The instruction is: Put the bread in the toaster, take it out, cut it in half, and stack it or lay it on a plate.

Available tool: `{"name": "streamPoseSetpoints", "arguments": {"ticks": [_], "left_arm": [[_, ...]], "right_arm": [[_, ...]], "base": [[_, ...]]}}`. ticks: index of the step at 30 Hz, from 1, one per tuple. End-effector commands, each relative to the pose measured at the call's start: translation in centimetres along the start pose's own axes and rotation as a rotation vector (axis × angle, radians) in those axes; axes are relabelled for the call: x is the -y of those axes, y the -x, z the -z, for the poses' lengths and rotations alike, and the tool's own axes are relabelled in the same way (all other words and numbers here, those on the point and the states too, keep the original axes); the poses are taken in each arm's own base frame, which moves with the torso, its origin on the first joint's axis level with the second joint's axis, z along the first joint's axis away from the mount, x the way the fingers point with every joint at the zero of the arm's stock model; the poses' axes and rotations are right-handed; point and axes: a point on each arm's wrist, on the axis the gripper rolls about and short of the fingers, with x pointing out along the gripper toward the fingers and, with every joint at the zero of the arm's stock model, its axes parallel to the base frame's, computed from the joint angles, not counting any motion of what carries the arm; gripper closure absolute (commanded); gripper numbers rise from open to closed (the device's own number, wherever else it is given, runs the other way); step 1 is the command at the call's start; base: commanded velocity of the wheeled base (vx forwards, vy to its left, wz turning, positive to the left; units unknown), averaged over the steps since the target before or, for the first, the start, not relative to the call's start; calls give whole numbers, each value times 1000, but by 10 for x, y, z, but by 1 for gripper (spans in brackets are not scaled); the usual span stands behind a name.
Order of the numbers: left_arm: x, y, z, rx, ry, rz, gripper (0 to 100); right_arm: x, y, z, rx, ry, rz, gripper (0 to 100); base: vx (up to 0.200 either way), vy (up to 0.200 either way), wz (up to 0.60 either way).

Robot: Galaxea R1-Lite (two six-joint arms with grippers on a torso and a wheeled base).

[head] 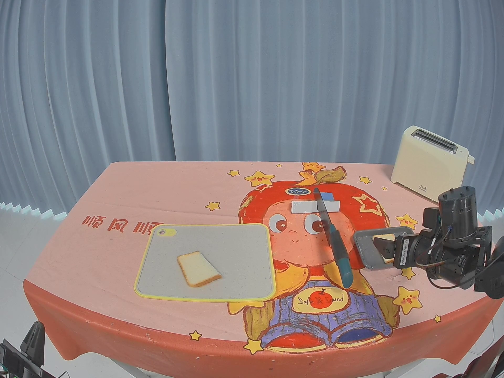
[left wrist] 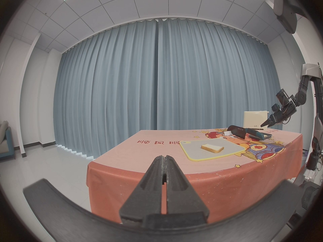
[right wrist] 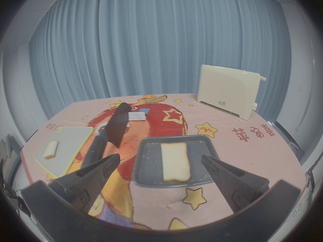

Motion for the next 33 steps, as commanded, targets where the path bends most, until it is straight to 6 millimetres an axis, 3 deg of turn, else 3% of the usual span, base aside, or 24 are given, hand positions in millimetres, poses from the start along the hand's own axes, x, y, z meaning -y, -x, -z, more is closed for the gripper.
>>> {"name": "streamPoseSetpoints", "arguments": {"ticks": [1, 7, 22, 33], "left_arm": [[0, 0, 5, -1, 2, 0, 100], [0, 0, 5, -1, 2, 0, 100], [0, 0, 5, -1, 2, 0, 100], [0, 0, 5, -1, 2, 0, 100]], "right_arm": [[-12, 26, -1, 54, 22, -94, 0], [-19, 41, 2, 73, 45, -153, 0], [-18, 40, 4, 71, 46, -151, 0], [-18, 40, 4, 68, 48, -151, 0]], "base": [[0, 0, 0], [0, 0, 0], [0, 0, 0], [0, 200, 0]]}}
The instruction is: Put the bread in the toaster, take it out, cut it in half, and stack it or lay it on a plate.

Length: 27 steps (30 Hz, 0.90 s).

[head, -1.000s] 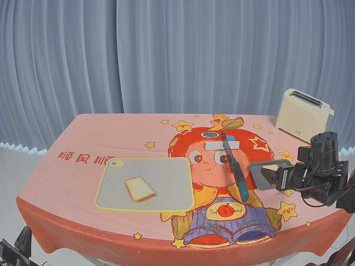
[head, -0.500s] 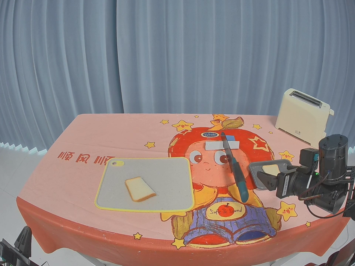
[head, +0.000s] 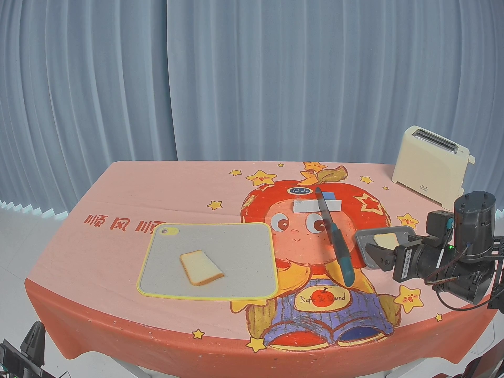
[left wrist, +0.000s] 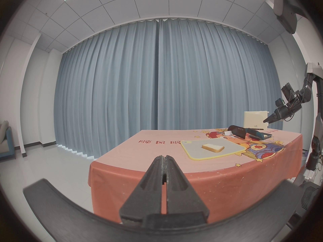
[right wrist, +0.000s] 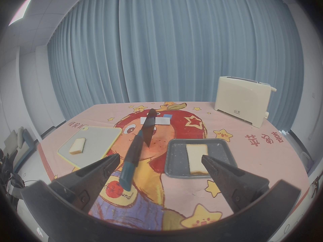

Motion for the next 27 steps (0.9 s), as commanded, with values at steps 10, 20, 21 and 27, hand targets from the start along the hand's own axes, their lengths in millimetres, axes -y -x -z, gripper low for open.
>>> {"name": "streamPoseSetpoints", "arguments": {"ticks": [10, 20, 21, 27], "left_arm": [[0, 0, 5, -1, 0, 0, 100], [0, 0, 5, -1, 0, 0, 100], [0, 0, 5, -1, 0, 0, 100], [0, 0, 5, -1, 0, 0, 100]], "right_arm": [[-1, 0, 0, -1, 3, -2, 0], [-3, 2, 4, -9, 15, -11, 0], [-3, 2, 4, -9, 16, -12, 0], [-6, 3, 6, -12, 24, -22, 0]], "base": [[0, 200, 0], [0, 200, 0], [0, 200, 0], [0, 200, 0]]}}
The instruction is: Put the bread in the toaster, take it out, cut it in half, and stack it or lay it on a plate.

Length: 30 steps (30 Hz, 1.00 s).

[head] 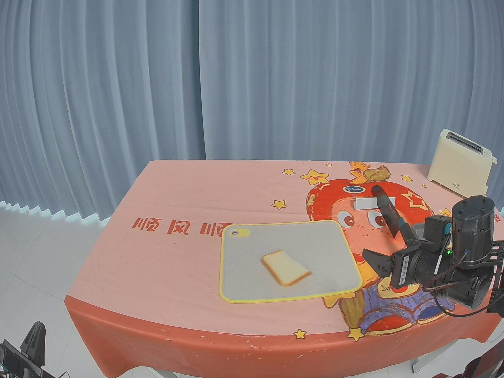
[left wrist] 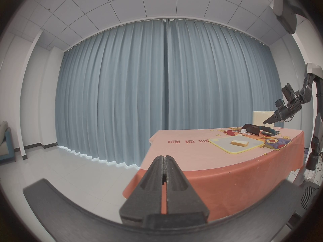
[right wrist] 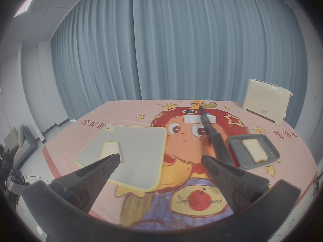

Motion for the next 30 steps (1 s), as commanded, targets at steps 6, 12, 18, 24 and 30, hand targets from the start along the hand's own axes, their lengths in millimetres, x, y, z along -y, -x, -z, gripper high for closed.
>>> {"name": "streamPoseSetpoints", "arguments": {"ticks": [6, 12, 18, 24, 30], "left_arm": [[0, 0, 5, -1, -1, -1, 100], [0, 0, 5, -1, -1, -1, 100], [0, 0, 5, -1, -1, -1, 100], [0, 0, 5, -1, -1, -1, 100], [0, 0, 5, -1, -1, -1, 100]], "right_arm": [[-4, 2, 3, -5, 14, -13, 0], [-8, 3, 9, -19, 35, -29, 0], [-13, 5, 16, -42, 62, -52, 0], [-16, 5, 22, -62, 83, -64, 0], [-20, 5, 33, -98, 120, -78, 0]], "base": [[0, 33, 0], [0, 0, 0], [0, 0, 0], [0, 0, 0], [0, 0, 0]]}}
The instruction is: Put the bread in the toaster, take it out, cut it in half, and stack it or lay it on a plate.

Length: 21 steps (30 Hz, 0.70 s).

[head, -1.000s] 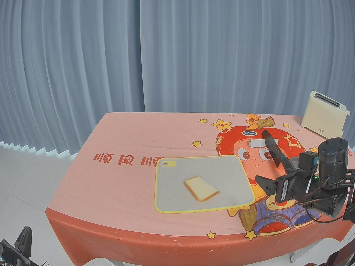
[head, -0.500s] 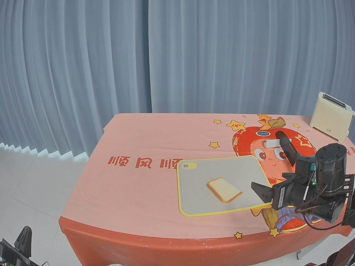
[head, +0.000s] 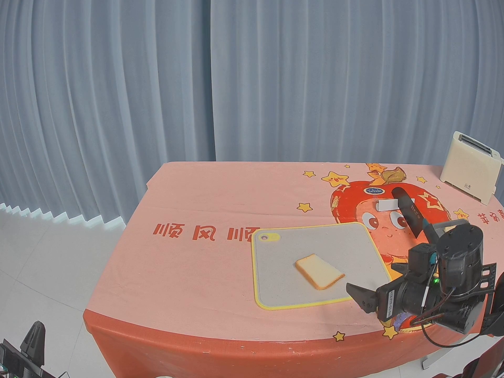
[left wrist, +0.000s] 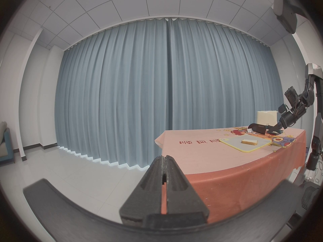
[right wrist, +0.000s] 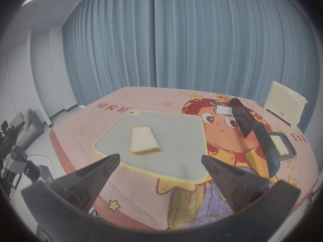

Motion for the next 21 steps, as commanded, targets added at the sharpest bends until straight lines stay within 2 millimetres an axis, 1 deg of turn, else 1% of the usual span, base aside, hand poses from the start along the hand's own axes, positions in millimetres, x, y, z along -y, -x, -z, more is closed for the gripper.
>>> {"name": "streamPoseSetpoints", "arguments": {"ticks": [1, 10, 15, 16, 18, 19, 21], "left_arm": [[0, 0, 5, -1, 0, 0, 100], [0, 0, 5, -1, -1, 0, 100], [0, 0, 5, -1, -1, 0, 100], [0, 0, 5, -1, 0, 0, 100], [0, 0, 5, -1, 0, 0, 100], [0, 0, 5, -1, -1, 0, 100], [0, 0, 5, -1, 0, 0, 100]], "right_arm": [[-2, -3, 6, -25, 18, -2, 0], [-9, -2, 11, -41, 43, -28, 0], [-16, -10, 17, -72, 63, -35, 0], [-21, -14, 21, -71, 71, -49, 0], [-25, -17, 23, -56, 69, -61, 0], [-28, -22, 23, -21, 56, -73, 0], [-30, -25, 21, 37, 38, -93, 0]], "base": [[0, 0, 0], [0, 0, 0], [0, 0, 0], [0, 0, 0], [0, 0, 0], [0, 0, 0], [0, 0, 0]]}}
